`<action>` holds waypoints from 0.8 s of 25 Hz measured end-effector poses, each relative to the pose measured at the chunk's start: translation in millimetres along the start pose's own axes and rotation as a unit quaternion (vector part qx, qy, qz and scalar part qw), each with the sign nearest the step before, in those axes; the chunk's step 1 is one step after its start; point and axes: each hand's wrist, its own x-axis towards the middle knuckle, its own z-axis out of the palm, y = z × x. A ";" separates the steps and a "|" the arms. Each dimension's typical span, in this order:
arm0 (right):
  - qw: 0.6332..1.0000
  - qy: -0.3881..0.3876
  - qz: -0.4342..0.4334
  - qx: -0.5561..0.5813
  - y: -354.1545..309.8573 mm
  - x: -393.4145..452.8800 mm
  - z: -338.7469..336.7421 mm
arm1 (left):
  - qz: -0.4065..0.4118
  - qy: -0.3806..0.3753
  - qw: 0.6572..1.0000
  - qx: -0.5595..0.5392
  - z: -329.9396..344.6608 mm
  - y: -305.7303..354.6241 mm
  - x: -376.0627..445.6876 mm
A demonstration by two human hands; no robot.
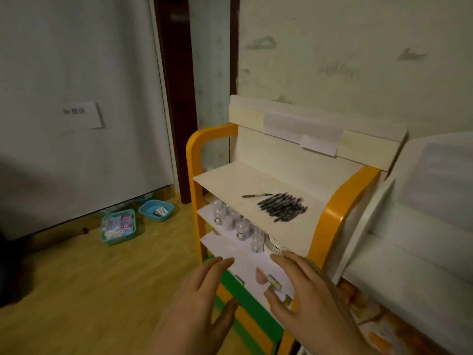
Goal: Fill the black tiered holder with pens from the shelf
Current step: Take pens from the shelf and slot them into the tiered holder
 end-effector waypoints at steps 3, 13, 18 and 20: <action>1.000 -0.004 0.005 -0.010 -14.8 26.1 7.1 | -0.003 0.011 1.000 -0.019 -18.1 -28.4 7.0; 0.997 0.030 0.048 -0.061 8.2 115.7 34.7 | 0.009 0.007 0.999 -0.042 -9.8 -94.1 97.3; 0.992 0.060 0.096 -0.061 56.2 181.7 57.9 | 0.034 -0.028 0.999 -0.022 25.6 -123.6 192.7; 0.989 0.064 0.117 -0.068 77.4 211.6 64.5 | 0.047 -0.035 0.998 -0.007 37.5 -134.8 234.5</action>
